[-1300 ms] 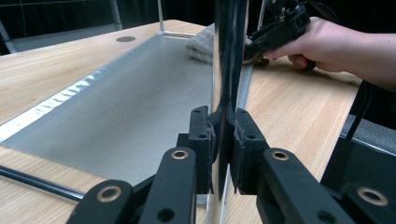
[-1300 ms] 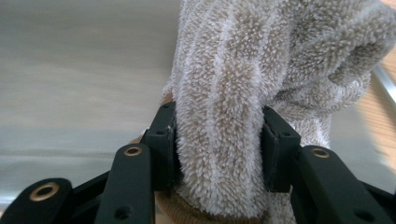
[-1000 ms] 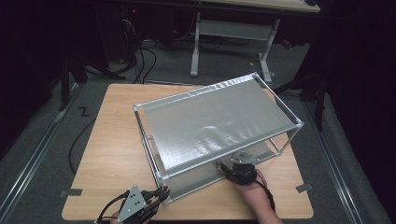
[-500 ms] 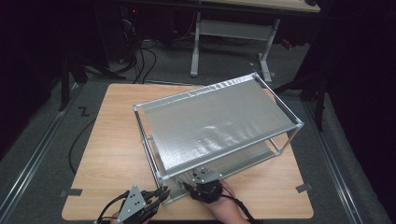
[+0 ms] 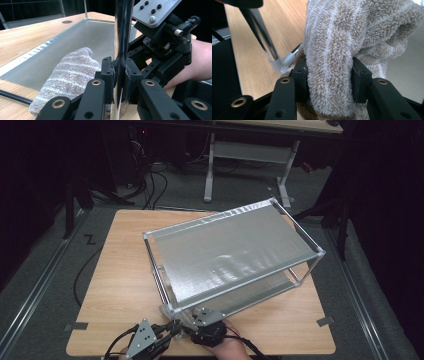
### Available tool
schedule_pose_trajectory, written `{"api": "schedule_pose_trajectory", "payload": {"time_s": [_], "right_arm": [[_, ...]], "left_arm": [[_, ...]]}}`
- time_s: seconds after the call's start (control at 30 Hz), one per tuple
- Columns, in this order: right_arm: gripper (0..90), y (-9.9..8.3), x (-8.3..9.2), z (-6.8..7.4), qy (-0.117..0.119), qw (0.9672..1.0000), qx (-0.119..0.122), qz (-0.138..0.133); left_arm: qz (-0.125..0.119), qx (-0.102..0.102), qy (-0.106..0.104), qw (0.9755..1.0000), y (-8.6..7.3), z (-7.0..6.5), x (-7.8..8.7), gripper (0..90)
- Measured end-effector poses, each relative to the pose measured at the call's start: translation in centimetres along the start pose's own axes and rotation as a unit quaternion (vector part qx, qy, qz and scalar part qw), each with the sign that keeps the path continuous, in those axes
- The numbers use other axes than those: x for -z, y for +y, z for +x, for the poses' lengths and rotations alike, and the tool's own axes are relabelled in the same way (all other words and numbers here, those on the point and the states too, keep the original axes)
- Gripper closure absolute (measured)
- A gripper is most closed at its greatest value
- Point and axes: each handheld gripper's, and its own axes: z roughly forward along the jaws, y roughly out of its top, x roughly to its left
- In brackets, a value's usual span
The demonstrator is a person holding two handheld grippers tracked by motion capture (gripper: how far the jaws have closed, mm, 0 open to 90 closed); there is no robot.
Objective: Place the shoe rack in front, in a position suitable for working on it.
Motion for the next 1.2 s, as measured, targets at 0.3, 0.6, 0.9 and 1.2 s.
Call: {"api": "schedule_pose_trajectory", "payload": {"time_s": [0.3, 0.6, 0.9, 1.2], "right_arm": [[56.9, -0.7, 0.6, -1.8, -0.04, 0.9991, -0.009, 0.009], [56.9, -2.1, 2.1, -5.5, -0.101, 0.9938, -0.039, 0.028], [56.7, -3.9, 4.3, -9.9, -0.152, 0.9858, -0.062, 0.035], [56.5, -6.3, 7.5, -14.6, -0.214, 0.9709, -0.099, 0.044]], "left_arm": [[-0.002, 0.0, 0.0, 1.0, 0.0, 0.0, -0.1, 80.2], [-0.001, -0.002, 0.001, 1.0, 0.0, -0.1, 0.0, 80.2], [-0.001, -0.002, 0.0, 1.0, 0.0, 0.0, -0.1, 80.2], [0.0, -0.001, 0.002, 1.0, 0.1, 0.0, 0.0, 80.2]]}}
